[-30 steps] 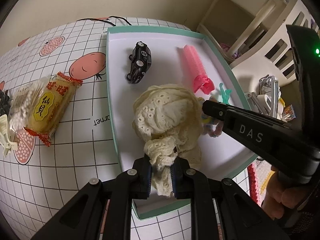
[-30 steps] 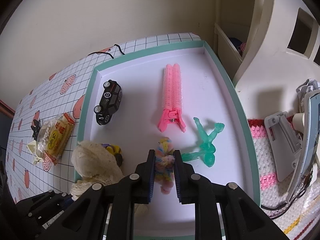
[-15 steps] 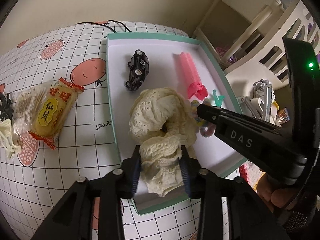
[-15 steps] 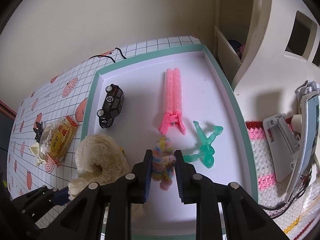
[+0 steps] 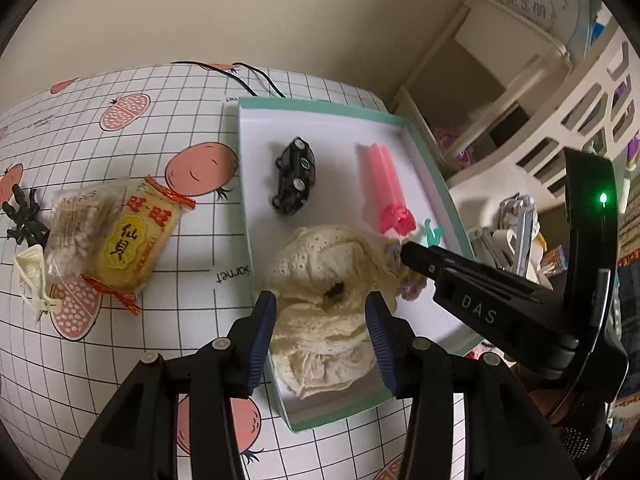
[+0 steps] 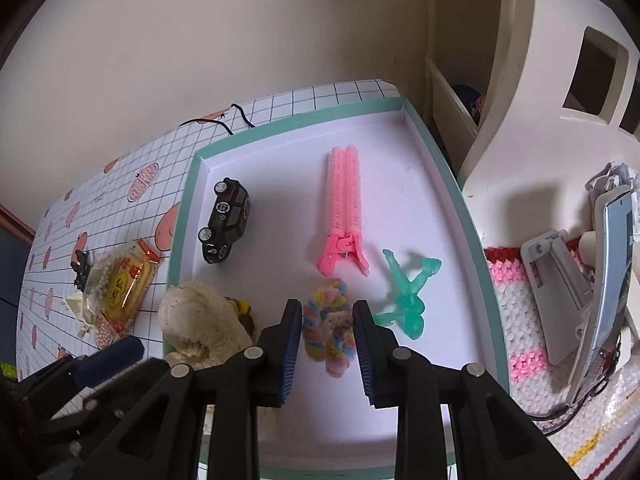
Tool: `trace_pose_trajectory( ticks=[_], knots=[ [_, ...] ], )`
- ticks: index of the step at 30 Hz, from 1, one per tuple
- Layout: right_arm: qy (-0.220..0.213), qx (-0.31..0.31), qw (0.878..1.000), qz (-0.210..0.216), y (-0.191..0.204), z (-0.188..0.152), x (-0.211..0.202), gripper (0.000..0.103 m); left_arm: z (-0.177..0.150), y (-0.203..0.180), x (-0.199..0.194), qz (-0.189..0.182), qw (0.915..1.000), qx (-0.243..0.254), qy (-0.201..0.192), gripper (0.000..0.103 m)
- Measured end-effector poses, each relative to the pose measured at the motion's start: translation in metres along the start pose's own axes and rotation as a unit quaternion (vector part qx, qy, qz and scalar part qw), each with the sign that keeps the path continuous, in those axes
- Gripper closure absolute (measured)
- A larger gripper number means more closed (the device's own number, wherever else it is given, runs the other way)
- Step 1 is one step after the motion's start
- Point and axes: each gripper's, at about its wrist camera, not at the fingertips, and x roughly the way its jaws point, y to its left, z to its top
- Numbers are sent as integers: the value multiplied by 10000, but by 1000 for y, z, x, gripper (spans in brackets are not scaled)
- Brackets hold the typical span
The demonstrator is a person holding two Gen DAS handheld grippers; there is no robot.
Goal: Organize objects
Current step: 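Open the left tool to drop the lace cloth while the right tool releases the bracelet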
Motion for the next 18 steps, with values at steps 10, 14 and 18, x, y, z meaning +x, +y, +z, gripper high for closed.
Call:
trace_pose_trajectory(
  ticks=[10, 14, 18],
  knots=[
    [-120, 7, 9999, 49, 2, 2, -7, 64, 10, 23, -20, 266, 9978, -164, -578, 46],
    [-167, -22, 9998, 71, 5, 3, -10, 60, 11, 38, -21, 379, 9964, -382, -651, 40],
    [-241, -29, 9997, 91, 7, 3, -13, 54, 12, 52, -22, 561, 9945, -530, -706, 34]
  ],
)
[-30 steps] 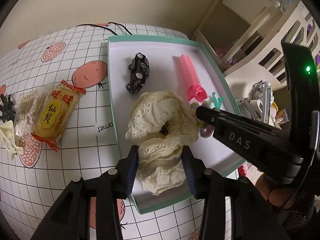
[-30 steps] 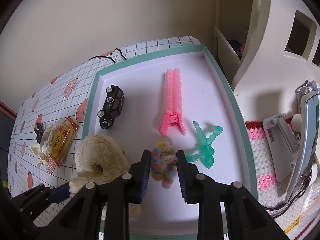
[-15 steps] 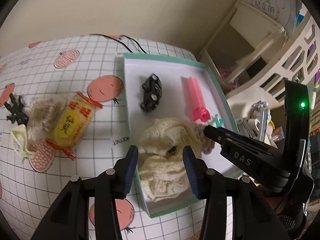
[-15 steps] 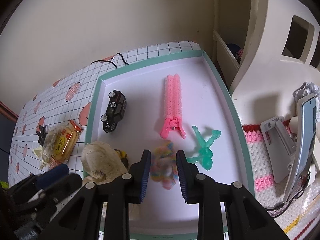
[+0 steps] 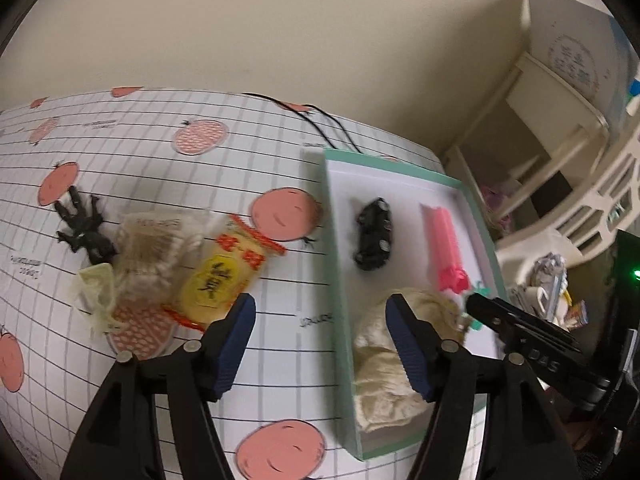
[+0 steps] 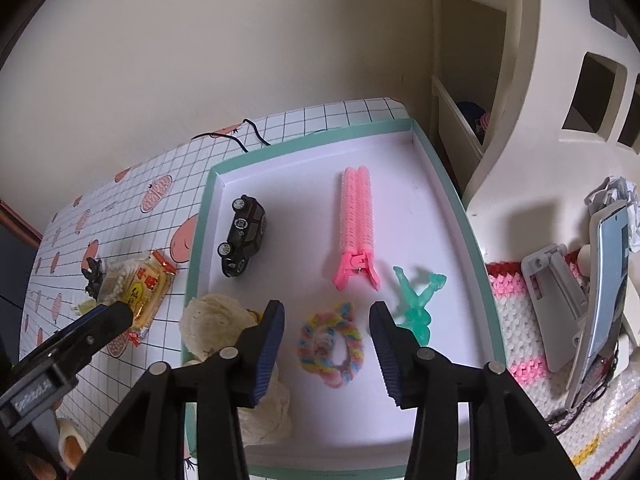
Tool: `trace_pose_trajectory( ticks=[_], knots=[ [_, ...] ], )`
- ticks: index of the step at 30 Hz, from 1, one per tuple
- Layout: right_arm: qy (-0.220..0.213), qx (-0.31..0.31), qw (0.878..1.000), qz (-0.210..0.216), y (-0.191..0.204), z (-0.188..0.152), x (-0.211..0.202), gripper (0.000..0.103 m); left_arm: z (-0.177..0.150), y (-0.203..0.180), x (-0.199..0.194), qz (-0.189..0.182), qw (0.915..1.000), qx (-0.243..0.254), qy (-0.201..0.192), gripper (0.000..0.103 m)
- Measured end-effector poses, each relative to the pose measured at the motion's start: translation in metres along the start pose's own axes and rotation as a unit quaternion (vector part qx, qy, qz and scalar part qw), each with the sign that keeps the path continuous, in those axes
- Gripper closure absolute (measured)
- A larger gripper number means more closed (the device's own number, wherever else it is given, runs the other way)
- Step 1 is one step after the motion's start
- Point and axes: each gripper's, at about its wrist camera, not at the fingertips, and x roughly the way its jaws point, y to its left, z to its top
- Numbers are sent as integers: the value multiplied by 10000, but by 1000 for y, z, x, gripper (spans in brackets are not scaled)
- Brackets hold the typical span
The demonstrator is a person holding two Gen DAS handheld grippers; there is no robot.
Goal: Organize objects
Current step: 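Open the left tool to drop the lace cloth while the right tool releases the bracelet, then move both tools back toward the remaining items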
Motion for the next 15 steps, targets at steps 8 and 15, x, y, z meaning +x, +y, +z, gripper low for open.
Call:
trace_pose_trajectory(
  ticks=[8, 15],
  knots=[
    [-61, -7, 10000, 63, 2, 0, -1, 37, 4, 26, -2, 235, 9992, -251, -186, 14],
    [-121, -33, 9999, 112, 5, 0, -1, 19, 8, 40, -10, 410, 9974, -405, -421, 0]
  ],
)
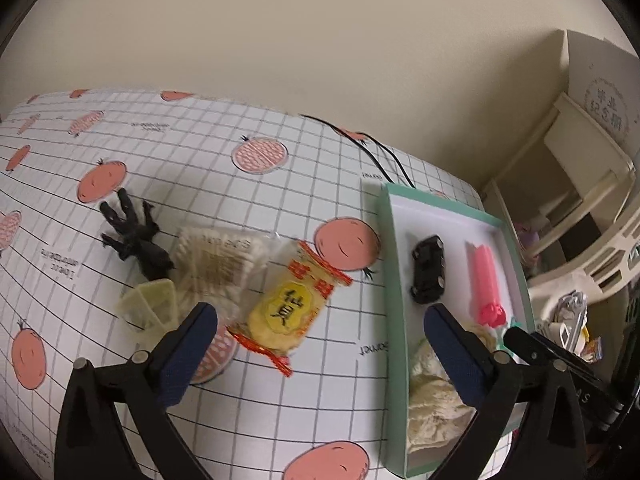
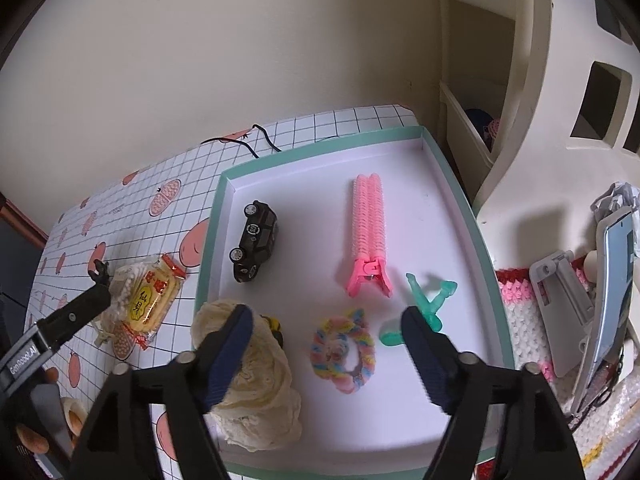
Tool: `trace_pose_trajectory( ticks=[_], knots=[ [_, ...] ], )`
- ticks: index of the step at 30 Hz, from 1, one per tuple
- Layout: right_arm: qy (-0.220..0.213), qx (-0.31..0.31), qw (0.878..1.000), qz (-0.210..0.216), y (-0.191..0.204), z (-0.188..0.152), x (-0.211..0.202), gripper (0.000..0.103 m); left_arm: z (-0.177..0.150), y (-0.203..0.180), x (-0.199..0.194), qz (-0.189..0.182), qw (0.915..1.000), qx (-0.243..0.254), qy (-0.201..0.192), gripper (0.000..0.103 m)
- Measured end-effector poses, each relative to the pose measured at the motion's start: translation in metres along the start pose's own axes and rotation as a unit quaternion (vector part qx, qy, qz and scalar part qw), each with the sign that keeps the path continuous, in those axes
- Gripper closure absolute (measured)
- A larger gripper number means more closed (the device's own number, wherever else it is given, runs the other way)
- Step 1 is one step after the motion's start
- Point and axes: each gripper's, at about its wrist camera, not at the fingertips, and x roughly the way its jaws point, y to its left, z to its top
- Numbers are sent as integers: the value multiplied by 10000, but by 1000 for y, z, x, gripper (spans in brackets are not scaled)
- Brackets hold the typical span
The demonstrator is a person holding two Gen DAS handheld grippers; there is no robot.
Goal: Organize objects
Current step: 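Move both tools back toward the remaining items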
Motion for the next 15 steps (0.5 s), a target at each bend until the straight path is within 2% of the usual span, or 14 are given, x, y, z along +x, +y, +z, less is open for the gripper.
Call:
trace_pose_trajectory(
  ticks=[2, 4, 7, 15],
  knots=[
    [-15, 10, 10000, -1, 0, 0, 0, 17, 2, 2, -2, 52, 10000, 2, -57, 0],
    [-29, 20, 10000, -3, 1, 0, 0, 7, 3, 6, -4, 99, 9999, -27, -98, 0],
    [-70, 33, 10000, -18, 1, 0, 0, 0, 5, 10, -5, 150, 9998, -55, -123, 0],
    [-118, 62, 9999, -39, 3, 0, 0, 0, 10, 18, -10, 268, 9994, -18, -239, 0]
  ],
)
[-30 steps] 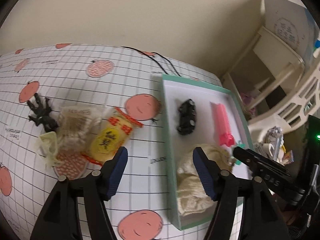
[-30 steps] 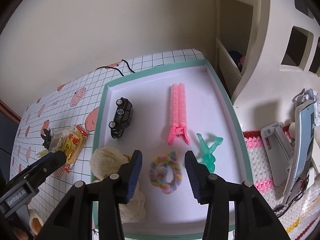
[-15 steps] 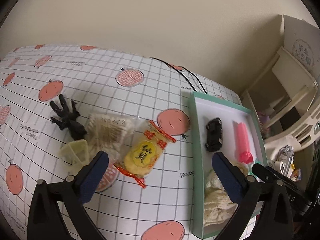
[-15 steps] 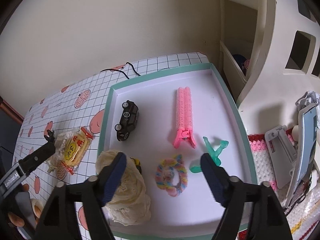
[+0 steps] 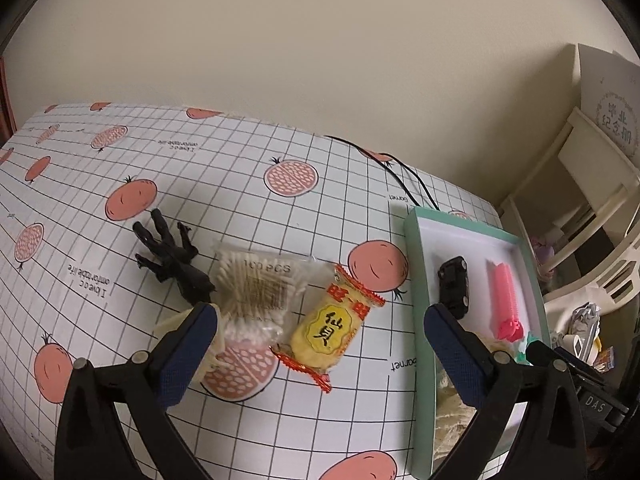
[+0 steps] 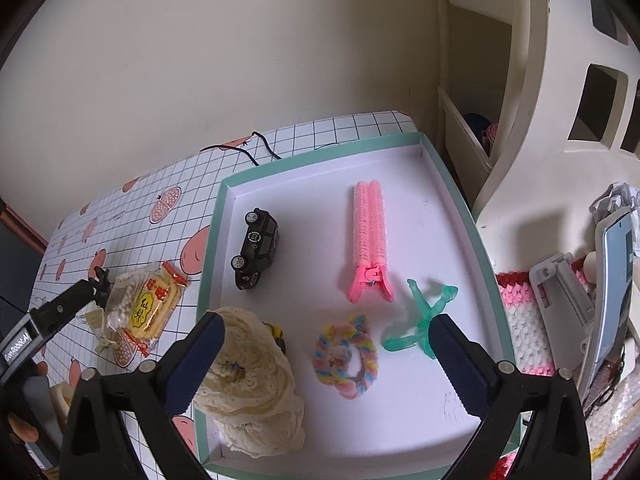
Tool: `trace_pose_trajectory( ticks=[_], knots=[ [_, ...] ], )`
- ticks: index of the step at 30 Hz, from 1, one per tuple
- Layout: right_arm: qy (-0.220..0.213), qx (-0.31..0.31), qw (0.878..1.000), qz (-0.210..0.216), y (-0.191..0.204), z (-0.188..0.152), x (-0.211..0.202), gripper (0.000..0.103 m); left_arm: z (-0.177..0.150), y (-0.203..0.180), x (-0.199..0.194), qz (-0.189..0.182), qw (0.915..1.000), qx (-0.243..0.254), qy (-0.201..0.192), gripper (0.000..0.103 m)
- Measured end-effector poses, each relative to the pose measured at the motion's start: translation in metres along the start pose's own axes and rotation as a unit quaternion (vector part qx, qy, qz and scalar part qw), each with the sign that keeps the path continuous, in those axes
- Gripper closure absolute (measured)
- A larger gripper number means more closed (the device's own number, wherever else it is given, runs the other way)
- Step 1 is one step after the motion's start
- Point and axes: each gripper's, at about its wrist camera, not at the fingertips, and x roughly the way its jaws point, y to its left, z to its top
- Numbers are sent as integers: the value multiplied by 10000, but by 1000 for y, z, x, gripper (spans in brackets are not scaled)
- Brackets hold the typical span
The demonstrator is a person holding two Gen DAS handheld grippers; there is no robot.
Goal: Organize objects
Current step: 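Move both tools back toward the remaining items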
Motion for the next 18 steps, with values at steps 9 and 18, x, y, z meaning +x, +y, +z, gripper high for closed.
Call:
trace_pose_trajectory(
  ticks=[9, 18],
  knots=[
    [-88, -44, 9999, -79, 11, 1, -4, 0, 11, 17, -8, 40, 9999, -28, -131, 0],
    [-415, -216, 9989, 14, 42, 7, -19, 0, 25, 50, -29, 230, 9986, -51, -483, 0]
  ],
)
